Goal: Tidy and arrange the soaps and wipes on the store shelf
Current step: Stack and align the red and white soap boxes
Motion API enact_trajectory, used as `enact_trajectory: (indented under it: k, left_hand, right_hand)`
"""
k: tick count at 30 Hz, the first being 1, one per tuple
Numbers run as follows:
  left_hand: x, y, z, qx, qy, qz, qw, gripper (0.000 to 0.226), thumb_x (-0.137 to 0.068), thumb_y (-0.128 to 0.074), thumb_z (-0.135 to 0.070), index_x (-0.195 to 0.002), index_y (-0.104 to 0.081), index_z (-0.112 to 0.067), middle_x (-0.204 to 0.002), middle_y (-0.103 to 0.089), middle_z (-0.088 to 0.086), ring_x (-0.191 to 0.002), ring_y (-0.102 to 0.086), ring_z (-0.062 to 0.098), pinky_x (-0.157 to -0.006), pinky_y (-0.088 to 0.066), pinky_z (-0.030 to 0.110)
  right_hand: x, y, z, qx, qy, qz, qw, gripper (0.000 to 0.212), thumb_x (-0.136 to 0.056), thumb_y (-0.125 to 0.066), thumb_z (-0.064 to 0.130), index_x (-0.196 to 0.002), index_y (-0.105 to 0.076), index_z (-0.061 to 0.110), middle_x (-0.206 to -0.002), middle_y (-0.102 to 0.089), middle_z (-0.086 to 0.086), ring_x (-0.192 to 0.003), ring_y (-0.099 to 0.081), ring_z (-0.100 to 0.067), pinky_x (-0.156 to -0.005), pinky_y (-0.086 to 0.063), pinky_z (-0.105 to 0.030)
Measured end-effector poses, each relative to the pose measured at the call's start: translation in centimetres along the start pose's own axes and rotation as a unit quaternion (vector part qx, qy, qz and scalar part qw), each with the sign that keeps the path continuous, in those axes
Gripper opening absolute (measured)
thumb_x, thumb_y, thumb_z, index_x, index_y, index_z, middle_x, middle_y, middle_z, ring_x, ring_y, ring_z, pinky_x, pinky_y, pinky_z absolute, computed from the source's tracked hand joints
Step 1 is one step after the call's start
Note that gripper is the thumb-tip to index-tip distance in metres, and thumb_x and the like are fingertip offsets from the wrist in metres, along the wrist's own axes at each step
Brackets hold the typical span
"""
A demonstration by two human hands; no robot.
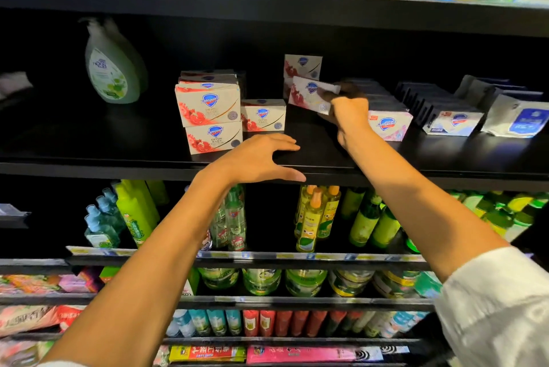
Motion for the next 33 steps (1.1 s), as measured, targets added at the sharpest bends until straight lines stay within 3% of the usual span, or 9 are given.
enact_trajectory:
  k: [3, 8, 11, 14, 17, 20, 23, 26, 33]
  left_hand:
    - [0.1, 0.1, -0.1, 0.031, 0.005, -0.013, 0.999, 0.079, -0.081, -0.073, -0.066, -0.148, -0.056, -0.029, -0.159, -0.044, -0.011, -0.149, -0.034, 0.007, -0.125, -0.025, 0.035]
    - [0.1, 0.6, 0.2, 0.149, 0.015, -0.073, 0.986, 0.046, -0.092, -0.071, -0.052, -0.131, -0.071, -0.027, -0.142, -0.062, -0.009, -0.134, -0.053, 0.007, -0.116, -0.038, 0.031]
    - [0.3, 0.9, 0.4, 0.239, 0.039, -0.099, 0.965, 0.027, -0.097, -0.07, -0.04, -0.118, -0.075, -0.024, -0.127, -0.07, -0.01, -0.12, -0.061, 0.004, -0.104, -0.044, 0.023]
    - [0.2, 1.4, 0.5, 0.285, 0.065, -0.133, 0.947, 0.013, -0.096, -0.072, -0.031, -0.105, -0.072, -0.022, -0.113, -0.072, -0.006, -0.109, -0.065, 0.004, -0.091, -0.043, 0.019]
    - [-0.1, 1.6, 0.7, 0.356, 0.091, -0.146, 0.918, 0.021, -0.094, -0.076, -0.023, -0.109, -0.062, -0.018, -0.112, -0.074, 0.004, -0.107, -0.069, 0.009, -0.094, -0.051, 0.024]
    - [-0.6, 1.5, 0.3, 0.505, 0.085, -0.151, 0.845, 0.032, -0.092, -0.077, -0.013, -0.118, -0.057, -0.011, -0.126, -0.069, 0.015, -0.115, -0.071, 0.024, -0.097, -0.059, 0.044]
    - [-1.1, 1.4, -1.1, 0.58, 0.075, -0.142, 0.798, 0.043, -0.093, -0.075, -0.011, -0.132, -0.057, -0.008, -0.125, -0.071, 0.018, -0.109, -0.074, 0.032, -0.092, -0.062, 0.046]
    - [-1.7, 0.7, -1.6, 0.635, 0.082, -0.121, 0.758, 0.04, -0.095, -0.072, -0.01, -0.133, -0.061, -0.005, -0.127, -0.069, 0.021, -0.111, -0.072, 0.039, -0.091, -0.062, 0.048]
    - [-1.7, 0.4, -0.6, 0.661, 0.091, -0.132, 0.733, 0.039, -0.096, -0.069, -0.005, -0.134, -0.06, 0.0, -0.13, -0.068, 0.022, -0.118, -0.07, 0.032, -0.09, -0.062, 0.047]
  right_hand:
    - [2.2, 1.4, 0.7, -0.059, -0.02, 0.017, 0.998, 0.025, -0.087, -0.078, 0.004, -0.101, -0.061, 0.014, -0.106, -0.073, -0.014, -0.102, -0.074, -0.028, -0.089, -0.062, -0.052]
    - [5.5, 3.1, 2.0, -0.102, -0.029, 0.099, 0.989, 0.033, -0.09, -0.079, 0.009, -0.117, -0.062, 0.0, -0.108, -0.078, -0.015, -0.099, -0.077, -0.024, -0.087, -0.063, -0.05]
    - [6.5, 3.8, 1.3, -0.1, -0.055, 0.156, 0.981, 0.022, -0.094, -0.074, 0.01, -0.113, -0.066, 0.002, -0.114, -0.076, -0.018, -0.109, -0.074, -0.03, -0.093, -0.06, -0.054]
    - [7.0, 3.9, 1.0, -0.079, -0.06, 0.181, 0.978, 0.03, -0.094, -0.073, 0.009, -0.122, -0.066, 0.001, -0.115, -0.076, -0.017, -0.11, -0.074, -0.031, -0.093, -0.061, -0.053]
    - [7.3, 3.6, 1.0, -0.063, -0.055, 0.19, 0.978, 0.033, -0.094, -0.073, 0.009, -0.125, -0.065, 0.001, -0.115, -0.076, -0.016, -0.109, -0.074, -0.029, -0.09, -0.062, -0.05]
    - [7.4, 3.5, 1.1, -0.055, -0.054, 0.191, 0.979, 0.033, -0.094, -0.074, 0.011, -0.124, -0.065, 0.002, -0.116, -0.076, -0.016, -0.109, -0.074, -0.028, -0.09, -0.062, -0.049]
    - [7.4, 3.8, 1.1, -0.058, -0.055, 0.188, 0.979, 0.035, -0.095, -0.074, 0.013, -0.126, -0.065, 0.002, -0.117, -0.076, -0.015, -0.111, -0.074, -0.028, -0.09, -0.062, -0.05]
    - [7.4, 3.7, 1.0, -0.062, -0.059, 0.195, 0.977, 0.035, -0.095, -0.074, 0.013, -0.127, -0.065, 0.002, -0.118, -0.075, -0.016, -0.113, -0.073, -0.029, -0.088, -0.062, -0.049]
    - [7.7, 3.3, 1.1, -0.022, -0.045, 0.208, 0.977, 0.034, -0.097, -0.073, 0.018, -0.127, -0.065, 0.005, -0.118, -0.076, -0.015, -0.112, -0.073, -0.027, -0.092, -0.06, -0.052]
Point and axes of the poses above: each hand's wrist, its own x-axis away from the middle knuckle, its own y-axis out of the back of the hand, z = x × y, the point moved 5 cm from there along -x, towards the middle knuckle
